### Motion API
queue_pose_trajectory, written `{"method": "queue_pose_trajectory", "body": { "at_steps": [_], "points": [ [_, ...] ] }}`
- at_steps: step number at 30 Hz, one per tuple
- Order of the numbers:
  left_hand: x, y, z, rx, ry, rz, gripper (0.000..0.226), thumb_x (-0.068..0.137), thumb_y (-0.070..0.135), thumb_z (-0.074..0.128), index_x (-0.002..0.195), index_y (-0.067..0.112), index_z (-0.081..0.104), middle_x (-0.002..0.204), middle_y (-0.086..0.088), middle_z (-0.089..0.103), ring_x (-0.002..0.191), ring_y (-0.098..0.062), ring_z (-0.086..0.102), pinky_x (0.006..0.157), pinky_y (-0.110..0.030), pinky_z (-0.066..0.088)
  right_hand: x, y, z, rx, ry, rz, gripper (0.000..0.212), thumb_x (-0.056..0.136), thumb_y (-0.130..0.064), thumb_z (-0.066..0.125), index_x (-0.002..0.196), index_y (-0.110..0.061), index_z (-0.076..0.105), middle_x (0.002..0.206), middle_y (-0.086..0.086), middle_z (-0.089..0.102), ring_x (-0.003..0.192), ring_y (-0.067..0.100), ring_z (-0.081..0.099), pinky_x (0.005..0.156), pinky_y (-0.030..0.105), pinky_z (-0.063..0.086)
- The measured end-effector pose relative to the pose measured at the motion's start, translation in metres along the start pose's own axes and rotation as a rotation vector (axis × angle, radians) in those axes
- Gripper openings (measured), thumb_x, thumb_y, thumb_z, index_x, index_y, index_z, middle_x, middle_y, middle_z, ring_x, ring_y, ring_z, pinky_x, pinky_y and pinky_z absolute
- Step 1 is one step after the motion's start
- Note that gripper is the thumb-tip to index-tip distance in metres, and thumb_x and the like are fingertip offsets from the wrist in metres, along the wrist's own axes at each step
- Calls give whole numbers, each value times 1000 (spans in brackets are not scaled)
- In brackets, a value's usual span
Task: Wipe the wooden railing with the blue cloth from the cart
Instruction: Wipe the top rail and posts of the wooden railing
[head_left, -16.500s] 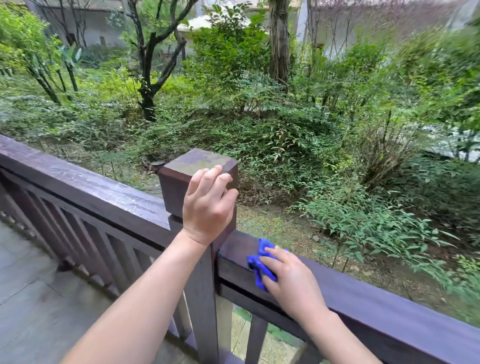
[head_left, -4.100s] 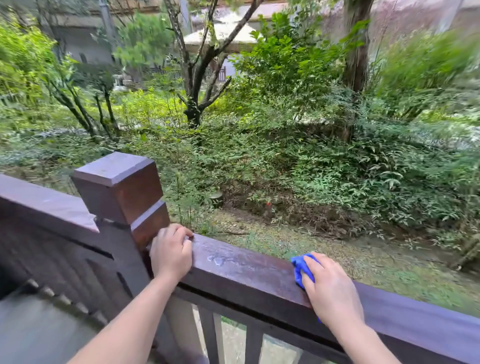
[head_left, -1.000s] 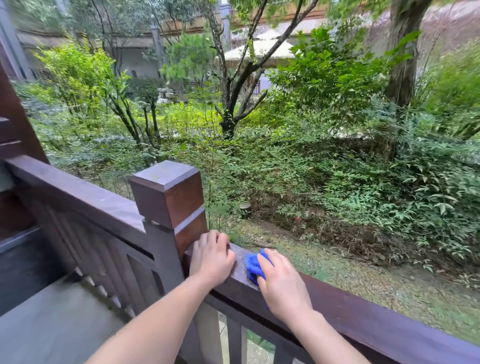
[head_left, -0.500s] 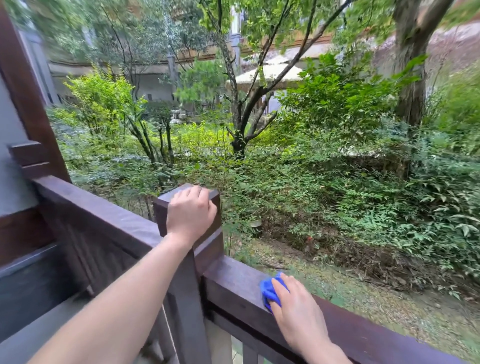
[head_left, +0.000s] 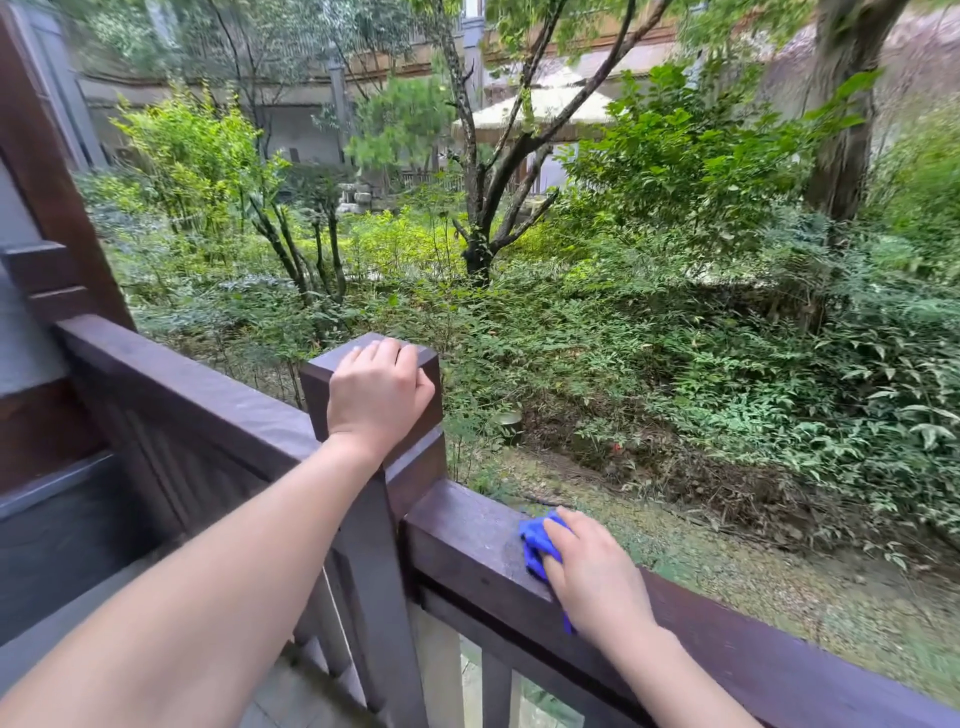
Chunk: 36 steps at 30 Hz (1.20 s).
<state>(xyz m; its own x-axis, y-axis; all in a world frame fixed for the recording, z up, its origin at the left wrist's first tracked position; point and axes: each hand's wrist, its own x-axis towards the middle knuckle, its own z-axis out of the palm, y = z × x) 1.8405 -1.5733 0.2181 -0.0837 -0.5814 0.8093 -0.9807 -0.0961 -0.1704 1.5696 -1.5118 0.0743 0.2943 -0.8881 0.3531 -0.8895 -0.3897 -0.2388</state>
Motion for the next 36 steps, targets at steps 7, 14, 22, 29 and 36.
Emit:
{"method": "queue_pose_trajectory", "body": {
  "at_steps": [7,14,22,29,36],
  "points": [
    [0,2,2,-16,46,11,18,84,22,52,84,14,68,82,-5,69,78,-28,67,66,-35,49,23,-59,12,57,-44,-145,33,85,-35,52,112,-17,57,129,7,53,120,31,45,104,40,36],
    [-1,1,4,3,84,-14,16,82,22,53,82,14,67,80,-5,68,75,-27,65,63,-33,46,24,-24,5,18,-27,-37,29,85,-32,48,106,-15,59,122,6,57,115,28,48,100,33,38],
    [-4,3,7,5,146,18,15,83,21,52,79,13,65,76,-7,65,71,-31,64,59,-34,45,60,-100,29,51,-47,-89,24,85,-33,52,105,-22,59,114,6,55,111,32,44,96,42,37],
    [-5,-2,6,3,156,61,11,84,19,56,82,10,62,79,-13,64,71,-35,63,58,-36,45,-9,-29,-7,16,14,3,26,83,-27,53,104,-15,63,118,6,60,114,30,48,102,39,38],
    [-3,2,5,20,182,45,10,81,17,55,75,10,60,73,-12,62,66,-33,61,57,-34,44,-47,9,-18,-106,107,258,28,78,-25,64,104,-14,65,123,11,61,112,33,52,98,40,43]
  ]
}}
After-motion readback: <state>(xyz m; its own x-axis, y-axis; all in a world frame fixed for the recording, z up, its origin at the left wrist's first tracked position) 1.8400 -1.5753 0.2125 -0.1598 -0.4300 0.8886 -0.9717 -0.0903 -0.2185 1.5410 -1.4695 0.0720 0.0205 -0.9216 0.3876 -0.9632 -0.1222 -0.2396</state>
